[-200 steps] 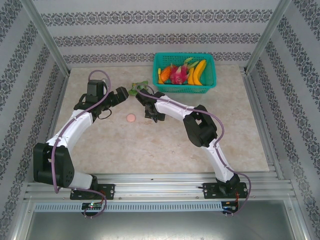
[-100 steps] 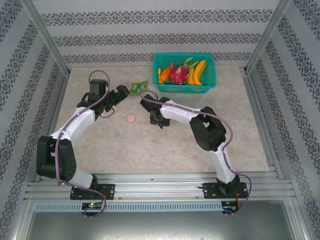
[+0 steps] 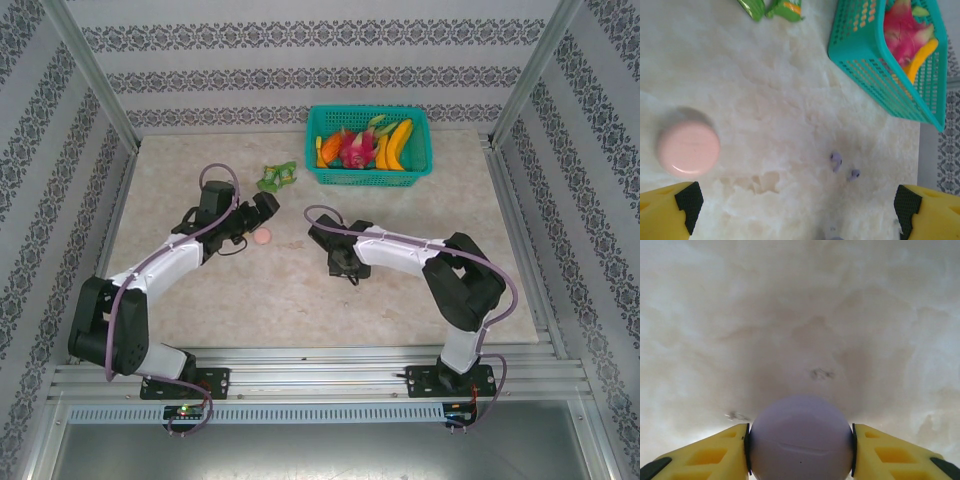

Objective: Insert wireless bluetooth earbuds into charging case

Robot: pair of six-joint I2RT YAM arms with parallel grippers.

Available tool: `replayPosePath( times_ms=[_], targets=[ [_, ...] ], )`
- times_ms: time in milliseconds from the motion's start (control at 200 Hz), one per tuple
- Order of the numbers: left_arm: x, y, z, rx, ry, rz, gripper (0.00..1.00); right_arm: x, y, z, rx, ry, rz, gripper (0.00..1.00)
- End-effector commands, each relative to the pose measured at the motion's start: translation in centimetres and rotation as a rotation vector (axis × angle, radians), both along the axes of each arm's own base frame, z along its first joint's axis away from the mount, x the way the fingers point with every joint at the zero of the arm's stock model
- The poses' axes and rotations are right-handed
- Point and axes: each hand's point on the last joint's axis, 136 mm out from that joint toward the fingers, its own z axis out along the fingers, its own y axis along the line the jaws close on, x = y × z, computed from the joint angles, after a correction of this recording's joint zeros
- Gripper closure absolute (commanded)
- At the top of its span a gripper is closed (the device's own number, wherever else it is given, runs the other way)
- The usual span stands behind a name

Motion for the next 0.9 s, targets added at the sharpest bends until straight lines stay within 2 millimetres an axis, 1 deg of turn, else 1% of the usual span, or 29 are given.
replayPosePath(
  times_ms=[0, 115, 150, 220, 265, 325, 390, 500, 799, 894],
  targets=[
    [-0.4, -1.1, 1.7, -0.018, -0.057, 0.021, 0.0, -0.8, -0.2, -0.6, 0.01, 0.003, 0.025, 0.55],
    [-1.4, -2.2, 0.9, -0.014, -0.043, 0.017, 0.0, -1.1, -0.8, -1.4, -0.005, 0.016, 0.02, 0.53],
    [-1.6, -2.5, 0.7, -0.02, -0.038, 0.021, 0.0, -1.1, -0.8, -1.5, -0.007, 0.017, 0.015, 0.49],
    [-1.9, -3.1, 0.2, -0.03, -0.031, 0.023, 0.0, -1.2, -1.1, -1.7, -0.014, 0.026, 0.004, 0.38],
    [-2.1, -3.5, 0.0, -0.029, -0.028, 0.021, 0.0, -1.3, -1.1, -1.8, -0.014, 0.029, -0.001, 0.35],
    [-2.3, -3.8, -0.2, -0.019, -0.025, 0.02, 0.0, -1.3, -1.1, -1.8, -0.012, 0.032, -0.015, 0.34],
    [-2.4, -4.1, -0.7, -0.018, -0.017, 0.03, 0.0, -1.3, -1.2, -1.9, -0.007, 0.037, -0.028, 0.33],
    [-2.7, -4.0, -1.3, -0.027, -0.01, 0.081, 0.0, -1.3, -1.3, -2.1, -0.001, 0.05, -0.057, 0.34],
    [-3.1, -4.8, -2.1, 0.003, 0.007, 0.083, 0.0, -1.3, -1.3, -2.5, 0.004, 0.053, -0.073, 0.44],
    [-3.3, -5.0, -2.5, 0.011, 0.008, 0.084, 0.0, -1.3, -1.3, -2.7, 0.003, 0.054, -0.081, 0.45]
  ],
)
